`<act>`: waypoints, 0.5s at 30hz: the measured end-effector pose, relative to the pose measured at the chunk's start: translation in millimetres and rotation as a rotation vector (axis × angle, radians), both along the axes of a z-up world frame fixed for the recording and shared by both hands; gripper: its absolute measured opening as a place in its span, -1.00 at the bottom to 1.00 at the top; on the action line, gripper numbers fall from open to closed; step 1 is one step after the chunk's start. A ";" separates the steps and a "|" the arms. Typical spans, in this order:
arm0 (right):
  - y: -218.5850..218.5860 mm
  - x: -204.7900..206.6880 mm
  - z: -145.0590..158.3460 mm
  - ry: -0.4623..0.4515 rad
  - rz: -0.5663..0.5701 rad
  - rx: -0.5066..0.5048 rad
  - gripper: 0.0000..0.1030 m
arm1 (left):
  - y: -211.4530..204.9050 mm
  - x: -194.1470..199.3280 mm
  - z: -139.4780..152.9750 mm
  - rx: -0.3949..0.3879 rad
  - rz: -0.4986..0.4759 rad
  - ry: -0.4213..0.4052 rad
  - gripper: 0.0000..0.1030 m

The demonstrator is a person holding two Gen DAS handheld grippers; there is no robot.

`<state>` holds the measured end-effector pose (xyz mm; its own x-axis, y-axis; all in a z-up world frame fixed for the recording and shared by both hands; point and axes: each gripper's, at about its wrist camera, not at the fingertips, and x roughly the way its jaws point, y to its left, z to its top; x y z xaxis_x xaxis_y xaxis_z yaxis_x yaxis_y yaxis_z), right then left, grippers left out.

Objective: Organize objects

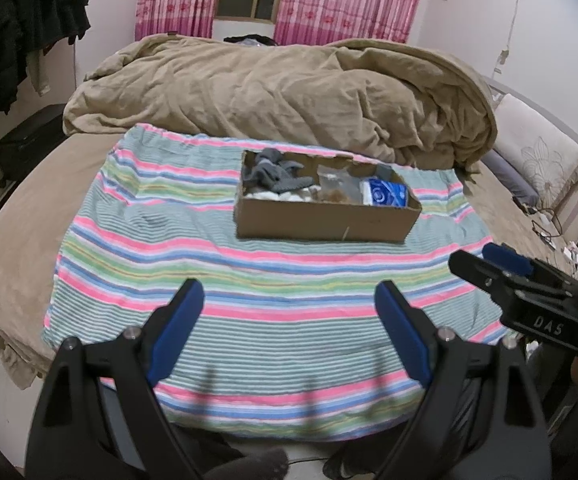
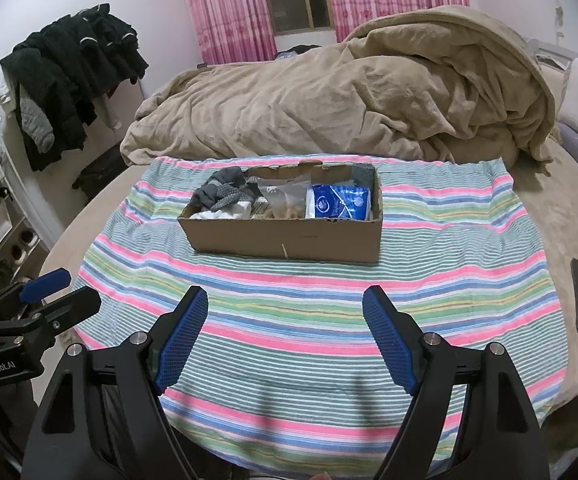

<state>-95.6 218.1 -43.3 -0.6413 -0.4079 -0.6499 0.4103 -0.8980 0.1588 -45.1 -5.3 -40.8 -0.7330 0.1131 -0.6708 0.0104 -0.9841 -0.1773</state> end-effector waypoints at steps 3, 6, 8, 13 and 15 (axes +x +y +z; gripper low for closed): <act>-0.1 0.0 0.2 0.001 0.001 0.000 0.60 | 0.5 1.3 0.9 -0.005 -0.003 0.005 0.72; -0.3 0.2 0.2 0.001 0.001 -0.001 0.60 | -0.1 1.1 0.9 -0.004 -0.001 0.005 0.72; -0.7 1.2 -0.2 0.002 0.002 -0.002 0.60 | -1.4 0.6 0.7 -0.003 0.003 0.003 0.72; -0.3 1.0 -0.3 0.002 0.001 -0.002 0.60 | -1.9 1.4 2.3 -0.002 0.002 0.005 0.72; -0.1 1.0 -0.5 0.002 0.001 -0.003 0.60 | -1.0 1.8 2.6 -0.002 -0.003 0.006 0.72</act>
<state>-94.5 218.1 -43.7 -0.6422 -0.4101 -0.6476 0.4111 -0.8973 0.1605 -43.3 -6.3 -38.2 -0.7365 0.1138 -0.6668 0.0066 -0.9845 -0.1752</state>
